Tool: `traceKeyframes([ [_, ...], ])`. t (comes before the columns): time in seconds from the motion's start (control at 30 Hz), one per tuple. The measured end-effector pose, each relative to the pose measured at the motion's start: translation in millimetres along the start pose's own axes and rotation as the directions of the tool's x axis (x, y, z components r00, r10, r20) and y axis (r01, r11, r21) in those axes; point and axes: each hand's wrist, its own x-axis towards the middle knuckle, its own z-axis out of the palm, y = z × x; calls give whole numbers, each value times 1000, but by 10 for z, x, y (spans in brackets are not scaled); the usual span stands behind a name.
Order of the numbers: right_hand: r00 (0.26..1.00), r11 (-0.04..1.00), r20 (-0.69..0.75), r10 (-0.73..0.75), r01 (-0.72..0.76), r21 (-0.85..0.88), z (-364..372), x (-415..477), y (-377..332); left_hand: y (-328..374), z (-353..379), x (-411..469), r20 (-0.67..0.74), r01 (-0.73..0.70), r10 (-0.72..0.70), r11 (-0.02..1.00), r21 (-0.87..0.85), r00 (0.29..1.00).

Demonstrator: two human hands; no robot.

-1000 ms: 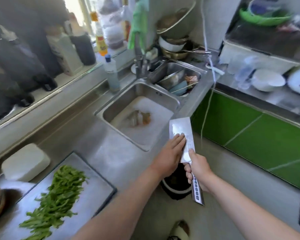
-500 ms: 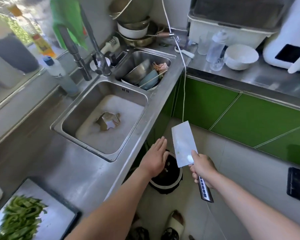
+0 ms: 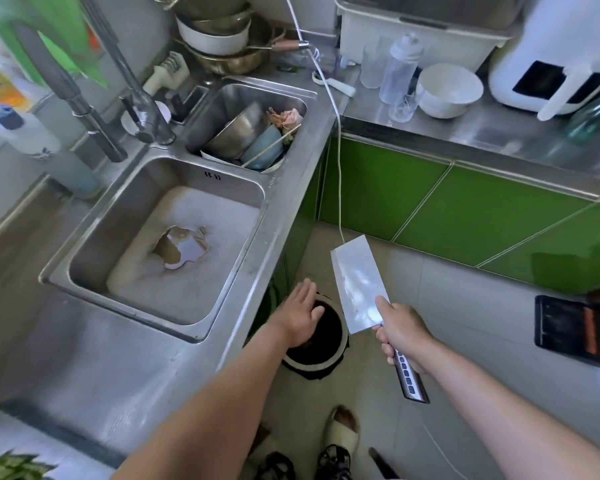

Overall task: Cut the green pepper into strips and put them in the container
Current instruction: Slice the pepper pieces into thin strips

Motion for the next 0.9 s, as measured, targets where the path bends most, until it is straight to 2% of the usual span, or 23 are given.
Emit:
traceKeyframes([
  [0.07,998,992,-31,-54,50,-116,-6,58,26,-4,-21,-61,-97,16,-33,985,-171,995],
  [0.13,976,900,-79,-202,153,-409,-15,88,37,51,-73,-198,-309,-8,-90,953,-304,947],
  [0.17,953,797,-80,-293,197,-571,-20,88,55,81,-115,-286,-416,-26,-127,939,-344,900],
  [0.23,890,500,-20,-455,237,-833,-47,70,118,116,-194,-472,-581,-98,-164,915,-392,797],
  [0.3,813,207,100,-573,262,-942,-85,41,155,98,-236,-640,-710,-193,-140,910,-367,690],
  [0.37,754,63,185,-630,288,-956,-84,17,199,68,-233,-717,-784,-278,-38,923,-265,620],
  [0.43,698,53,178,-694,296,-954,-72,49,259,114,-171,-718,-738,-374,164,919,-128,654],
  [0.5,661,27,190,-726,303,-953,6,88,324,231,-33,-670,-563,-460,378,888,-4,735],
  [0.57,601,-27,226,-767,322,-947,83,90,384,354,154,-611,-354,-491,486,867,84,799],
  [0.63,561,-43,233,-794,331,-943,129,108,426,398,318,-536,-241,-440,454,891,112,858],
  [0.7,505,-63,227,-832,321,-945,148,167,447,369,398,-476,-204,-364,376,927,93,904],
  [0.77,417,-71,212,-884,329,-942,148,231,459,295,410,-419,-181,-300,304,953,47,935],
  [0.83,350,-94,219,-911,340,-935,129,281,453,207,395,-359,-186,-293,294,956,35,938],
  [0.9,346,-102,226,-911,343,-934,98,322,453,179,380,-307,-227,-331,325,944,13,918],
])
